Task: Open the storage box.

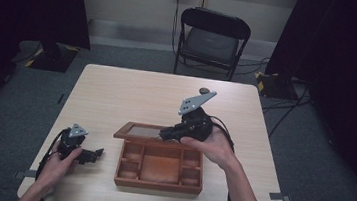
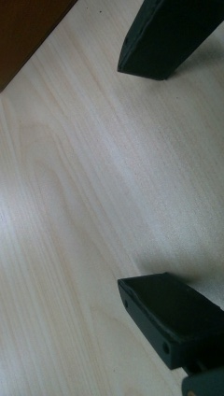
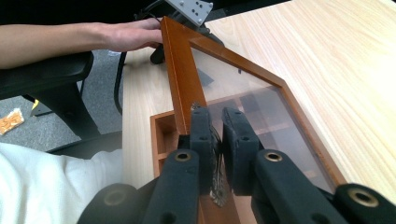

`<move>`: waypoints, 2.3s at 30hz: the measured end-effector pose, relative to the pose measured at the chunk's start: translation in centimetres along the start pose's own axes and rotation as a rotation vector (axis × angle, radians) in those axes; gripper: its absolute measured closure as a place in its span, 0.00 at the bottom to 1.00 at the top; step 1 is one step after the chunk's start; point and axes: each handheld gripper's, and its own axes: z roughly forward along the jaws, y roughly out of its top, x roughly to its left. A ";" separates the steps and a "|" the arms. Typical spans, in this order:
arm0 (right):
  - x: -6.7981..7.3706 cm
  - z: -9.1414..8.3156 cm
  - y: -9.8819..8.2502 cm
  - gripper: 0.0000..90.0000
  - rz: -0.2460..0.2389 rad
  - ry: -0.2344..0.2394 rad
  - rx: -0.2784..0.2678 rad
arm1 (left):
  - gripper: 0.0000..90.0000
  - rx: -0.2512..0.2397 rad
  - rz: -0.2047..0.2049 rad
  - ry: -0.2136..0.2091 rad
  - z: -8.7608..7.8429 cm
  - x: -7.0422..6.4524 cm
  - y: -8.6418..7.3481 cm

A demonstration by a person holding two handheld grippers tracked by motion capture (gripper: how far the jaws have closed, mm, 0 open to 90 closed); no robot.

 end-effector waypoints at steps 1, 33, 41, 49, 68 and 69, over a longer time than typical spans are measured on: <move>-0.1 0.0 0.1 0.92 0.000 -0.001 0.000 | 0.00 -0.002 -0.001 -0.003 0.0 0.0 0.0; -1.7 -0.8 1.7 0.93 0.010 -0.003 0.002 | 0.00 -0.001 0.000 -0.002 0.0 0.0 0.0; -2.1 -0.9 2.2 0.93 0.007 -0.006 0.005 | 0.00 0.000 0.000 0.000 0.0 0.0 0.0; -2.4 -1.0 2.5 0.94 0.016 -0.005 0.010 | 0.00 -0.001 0.000 -0.003 0.0 0.0 0.0; -3.1 -1.3 3.3 0.95 0.019 -0.015 0.015 | 0.00 0.000 0.000 -0.004 0.0 0.0 0.0; -3.1 -1.3 3.3 0.95 0.021 -0.016 0.017 | 0.00 -0.001 -0.001 -0.005 0.0 0.0 0.0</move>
